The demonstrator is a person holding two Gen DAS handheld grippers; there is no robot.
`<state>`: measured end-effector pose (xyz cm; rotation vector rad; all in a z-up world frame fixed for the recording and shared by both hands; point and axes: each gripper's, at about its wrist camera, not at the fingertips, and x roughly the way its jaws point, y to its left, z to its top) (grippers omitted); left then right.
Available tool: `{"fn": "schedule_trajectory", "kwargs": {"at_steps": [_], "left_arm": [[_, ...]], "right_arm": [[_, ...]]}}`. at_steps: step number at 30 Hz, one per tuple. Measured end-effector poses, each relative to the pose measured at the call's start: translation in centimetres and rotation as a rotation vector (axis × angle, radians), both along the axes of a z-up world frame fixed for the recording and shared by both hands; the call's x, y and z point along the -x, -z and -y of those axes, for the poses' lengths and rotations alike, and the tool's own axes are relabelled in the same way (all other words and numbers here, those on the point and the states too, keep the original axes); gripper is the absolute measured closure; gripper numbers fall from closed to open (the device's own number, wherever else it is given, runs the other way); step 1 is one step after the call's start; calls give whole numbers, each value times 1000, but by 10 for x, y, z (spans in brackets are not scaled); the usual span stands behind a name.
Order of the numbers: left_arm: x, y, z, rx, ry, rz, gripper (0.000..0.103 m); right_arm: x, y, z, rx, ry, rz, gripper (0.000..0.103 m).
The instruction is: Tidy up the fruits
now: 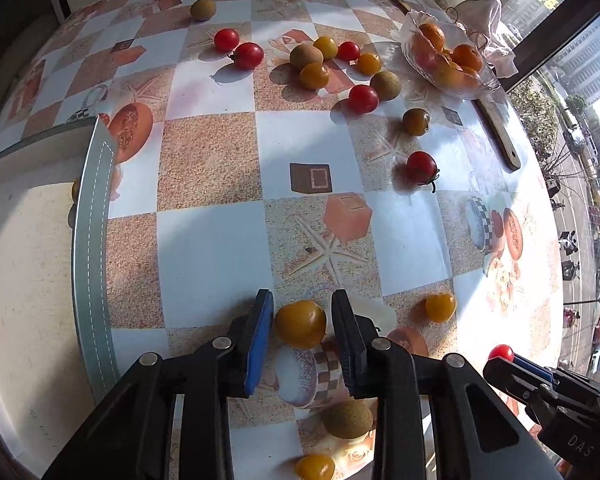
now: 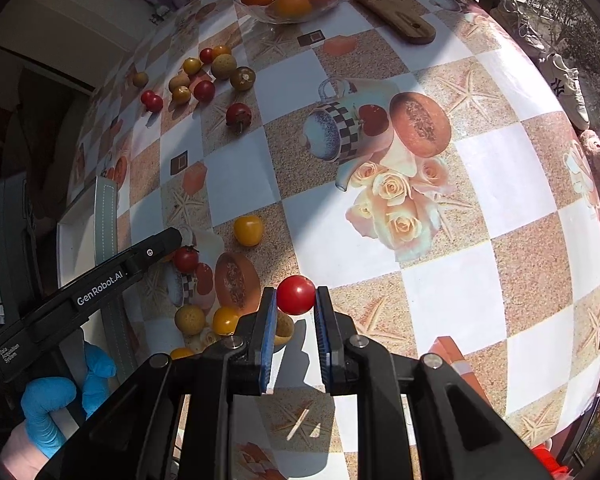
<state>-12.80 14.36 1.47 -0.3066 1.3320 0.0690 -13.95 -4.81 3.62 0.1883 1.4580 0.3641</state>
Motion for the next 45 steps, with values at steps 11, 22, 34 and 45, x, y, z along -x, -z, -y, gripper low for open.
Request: {"fn": "schedule_trajectory", "kwargs": {"at_steps": [11, 22, 34, 45], "left_arm": [[20, 2, 27, -140, 44, 16, 71], [44, 1, 6, -42, 4, 44, 100], [70, -13, -6, -14, 80, 19, 100], [80, -23, -4, -24, 118, 3, 100]], "right_arm": [[1, 4, 0, -3, 3, -12, 83], [0, 4, -2, -13, 10, -8, 83], [5, 0, -8, -25, 1, -8, 83], [12, 4, -10, -49, 6, -31, 83]]}}
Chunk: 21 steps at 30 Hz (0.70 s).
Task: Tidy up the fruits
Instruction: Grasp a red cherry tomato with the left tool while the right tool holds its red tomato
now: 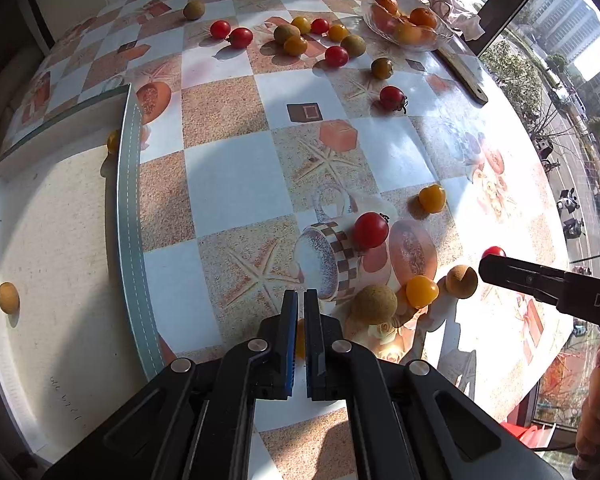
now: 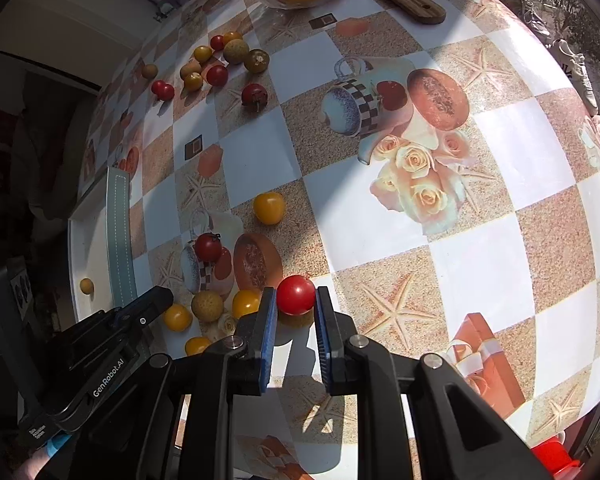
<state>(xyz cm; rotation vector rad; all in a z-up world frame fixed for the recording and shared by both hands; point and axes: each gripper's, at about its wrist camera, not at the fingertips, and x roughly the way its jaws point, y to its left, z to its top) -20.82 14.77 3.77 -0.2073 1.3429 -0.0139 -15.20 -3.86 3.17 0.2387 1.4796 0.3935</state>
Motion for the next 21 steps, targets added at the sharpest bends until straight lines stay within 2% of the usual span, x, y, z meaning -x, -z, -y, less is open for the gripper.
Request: {"fn": "schedule_trajectory", "kwargs": {"at_steps": [3, 7, 13, 18, 19, 20, 21], "left_arm": [[-11, -6, 3, 22, 3, 17, 100], [-30, -10, 19, -4, 49, 39, 100], [-41, -11, 42, 14, 104, 54, 100], [-46, -9, 40, 40, 77, 58, 100], [-47, -10, 38, 35, 69, 67, 97], [-47, -12, 36, 27, 66, 75, 87], [-48, -12, 35, 23, 64, 82, 39]], "right_arm": [[0, -1, 1, -2, 0, 5, 83], [-1, -3, 4, 3, 5, 10, 83], [-2, -6, 15, 8, 23, 17, 83], [-2, -4, 24, 5, 45, 15, 83], [-2, -5, 25, 3, 48, 16, 83], [-2, -5, 26, 1, 50, 16, 83], [-3, -6, 27, -1, 53, 17, 83]]}}
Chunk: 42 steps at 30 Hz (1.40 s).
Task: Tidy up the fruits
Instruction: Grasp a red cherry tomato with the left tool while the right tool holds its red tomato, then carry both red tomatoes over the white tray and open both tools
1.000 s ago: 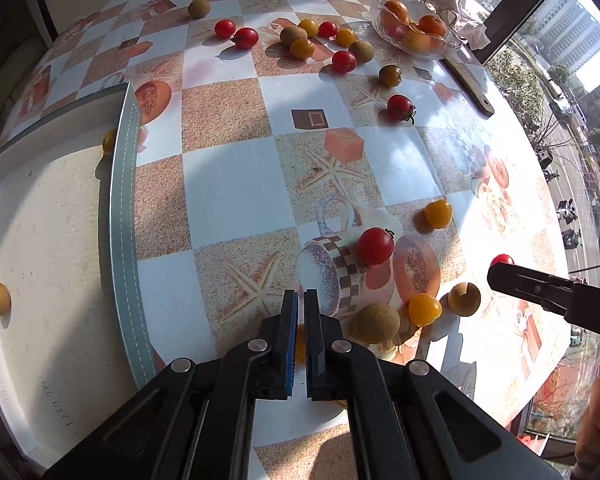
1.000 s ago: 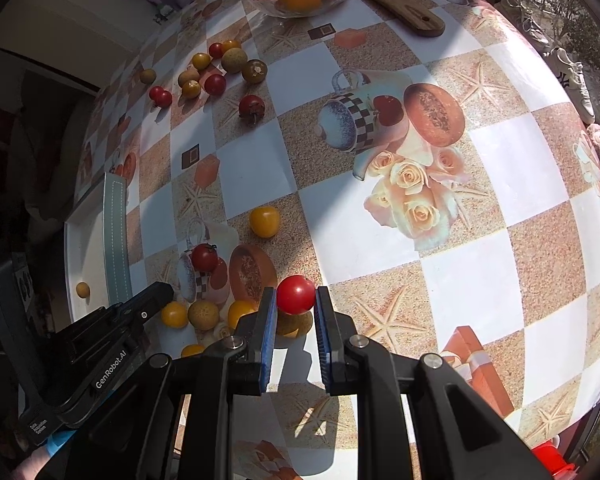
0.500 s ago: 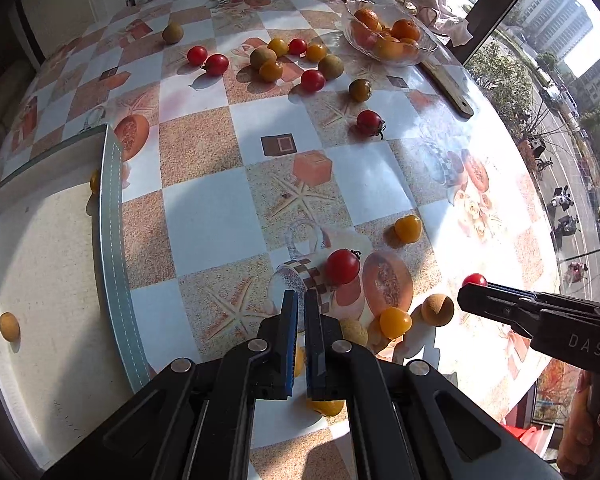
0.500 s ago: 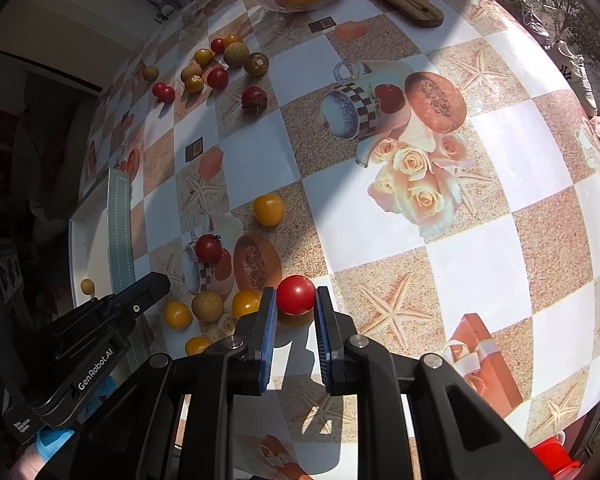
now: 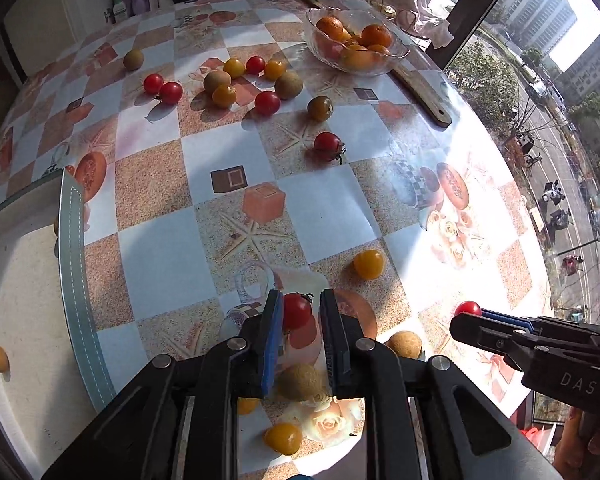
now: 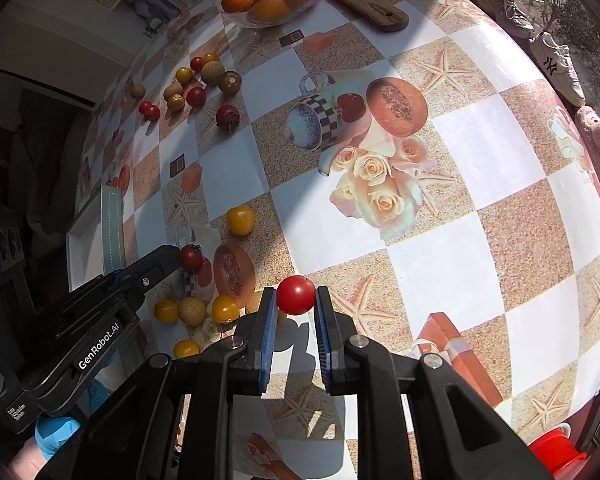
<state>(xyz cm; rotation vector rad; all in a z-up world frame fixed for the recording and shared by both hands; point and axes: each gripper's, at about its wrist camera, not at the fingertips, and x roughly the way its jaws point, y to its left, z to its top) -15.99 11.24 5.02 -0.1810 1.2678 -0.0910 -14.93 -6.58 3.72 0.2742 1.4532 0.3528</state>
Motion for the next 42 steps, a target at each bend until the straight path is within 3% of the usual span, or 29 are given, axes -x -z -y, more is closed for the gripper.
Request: {"fn": "schedule_trajectory", "kwargs": {"at_steps": [1, 2, 5, 17, 24, 26, 29, 31, 32, 37, 42], "left_arm": [[-1, -1, -1, -4, -3, 8, 3], [0, -2, -2, 14, -1, 27, 1], [-4, 2, 2, 7, 8, 13, 1], [-14, 45, 19, -149, 38, -105, 1], [-15, 53, 24, -169, 48, -151, 1], [-18, 52, 26, -169, 45, -153, 4], [-17, 40, 28, -167, 58, -114, 42], [-16, 37, 28, -161, 63, -110, 76], [-16, 36, 27, -153, 61, -109, 81], [-11, 26, 9, -67, 7, -74, 81], [-2, 11, -2, -38, -15, -34, 81]], "right_arm": [[0, 0, 1, -2, 3, 0, 83], [0, 0, 2, -4, 5, 0, 83], [-1, 0, 5, -9, 15, -2, 83], [-2, 4, 10, -3, 24, -13, 83], [-3, 4, 6, -6, 16, -14, 83], [-3, 4, 6, -6, 17, -14, 83], [-3, 3, 5, -5, 18, -10, 83], [-3, 2, 5, -5, 19, -7, 83], [-3, 1, 5, -4, 18, -7, 83], [-2, 0, 2, -4, 10, -7, 83], [-1, -1, -5, 7, -16, -1, 83]]}}
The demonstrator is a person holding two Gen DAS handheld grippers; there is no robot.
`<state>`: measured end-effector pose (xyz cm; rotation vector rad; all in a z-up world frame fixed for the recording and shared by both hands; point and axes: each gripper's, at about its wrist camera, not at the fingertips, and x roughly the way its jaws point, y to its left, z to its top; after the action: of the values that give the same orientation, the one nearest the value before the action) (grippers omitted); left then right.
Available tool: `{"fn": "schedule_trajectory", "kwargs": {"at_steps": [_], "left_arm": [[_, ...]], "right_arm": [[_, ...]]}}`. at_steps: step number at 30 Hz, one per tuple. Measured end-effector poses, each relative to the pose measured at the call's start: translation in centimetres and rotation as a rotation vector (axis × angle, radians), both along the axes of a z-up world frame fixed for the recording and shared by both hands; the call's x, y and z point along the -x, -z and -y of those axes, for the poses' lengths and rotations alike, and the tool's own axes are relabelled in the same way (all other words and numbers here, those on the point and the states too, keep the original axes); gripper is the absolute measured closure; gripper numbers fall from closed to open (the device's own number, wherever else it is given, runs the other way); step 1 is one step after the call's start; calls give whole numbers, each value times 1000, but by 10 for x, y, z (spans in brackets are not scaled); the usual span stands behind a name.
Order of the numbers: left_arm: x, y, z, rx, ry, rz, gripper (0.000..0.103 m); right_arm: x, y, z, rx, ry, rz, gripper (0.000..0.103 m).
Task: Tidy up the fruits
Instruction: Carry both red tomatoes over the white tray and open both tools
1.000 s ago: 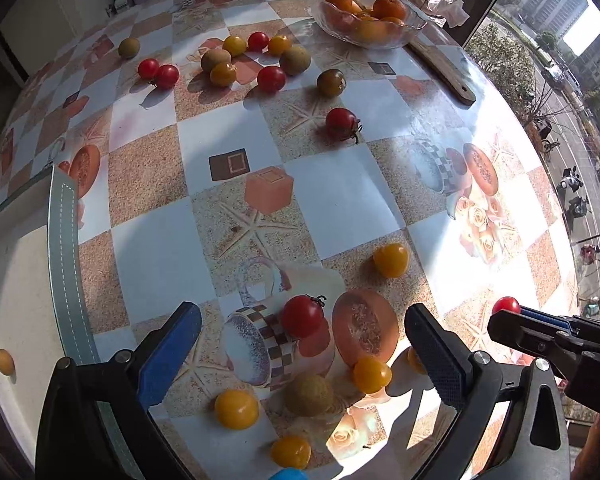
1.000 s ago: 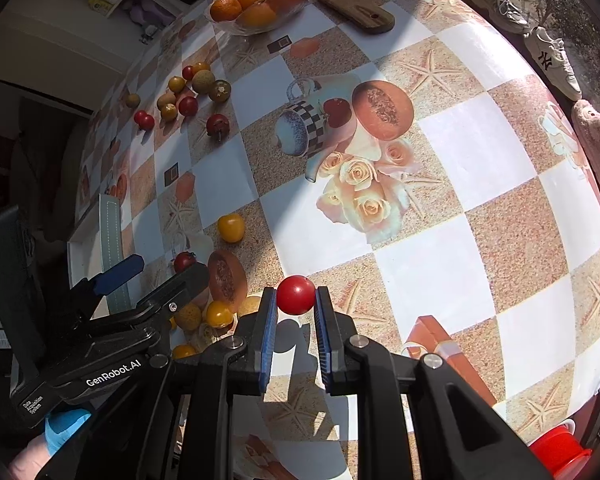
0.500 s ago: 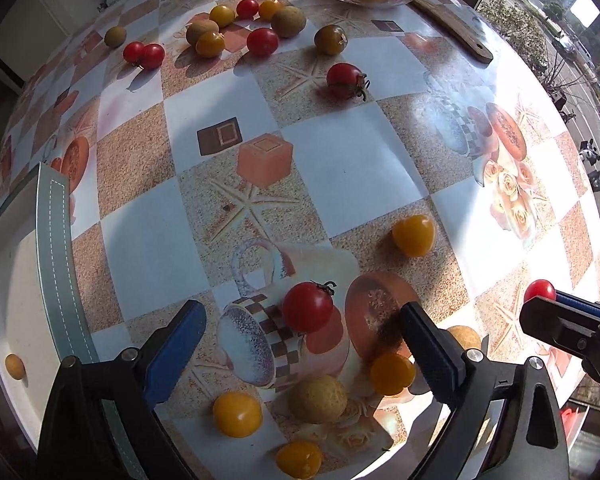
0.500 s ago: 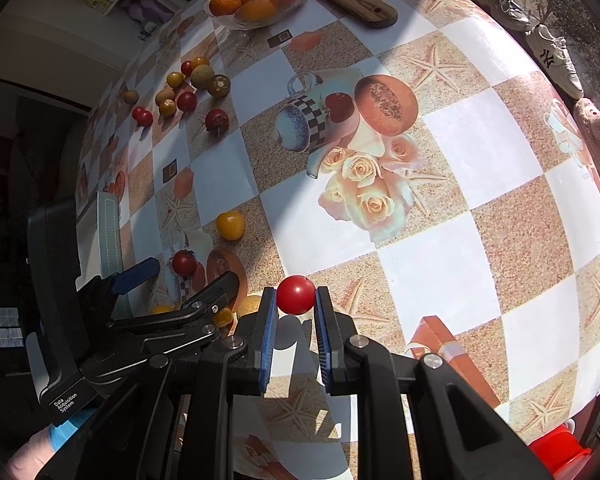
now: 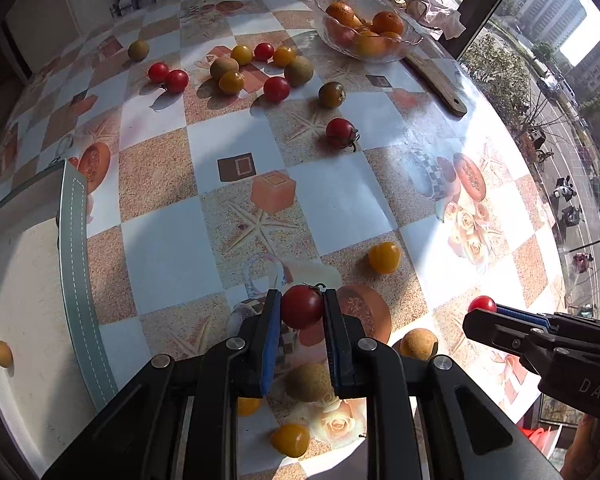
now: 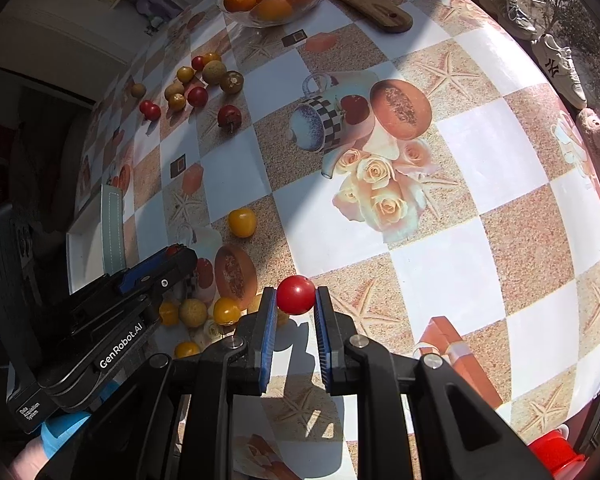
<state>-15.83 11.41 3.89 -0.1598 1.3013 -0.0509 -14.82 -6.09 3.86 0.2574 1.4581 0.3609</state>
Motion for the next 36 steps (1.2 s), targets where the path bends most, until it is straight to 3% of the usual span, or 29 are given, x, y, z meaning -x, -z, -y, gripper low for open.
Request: {"fn": "schedule_trajectory", "kwargs": {"at_steps": [8, 16, 27, 36], "left_arm": [[25, -22, -44, 7, -111, 34, 81], [68, -31, -112, -42, -261, 39, 81], [130, -13, -203, -110, -478, -15, 81], [153, 6, -223, -113, -515, -52, 81]], "right_arm": [[-4, -8, -32, 7, -84, 20, 83], [-5, -21, -106, -17, -245, 50, 83], [14, -23, -238, -71, -498, 56, 83], [27, -4, -307, -36, -608, 48, 83]]}}
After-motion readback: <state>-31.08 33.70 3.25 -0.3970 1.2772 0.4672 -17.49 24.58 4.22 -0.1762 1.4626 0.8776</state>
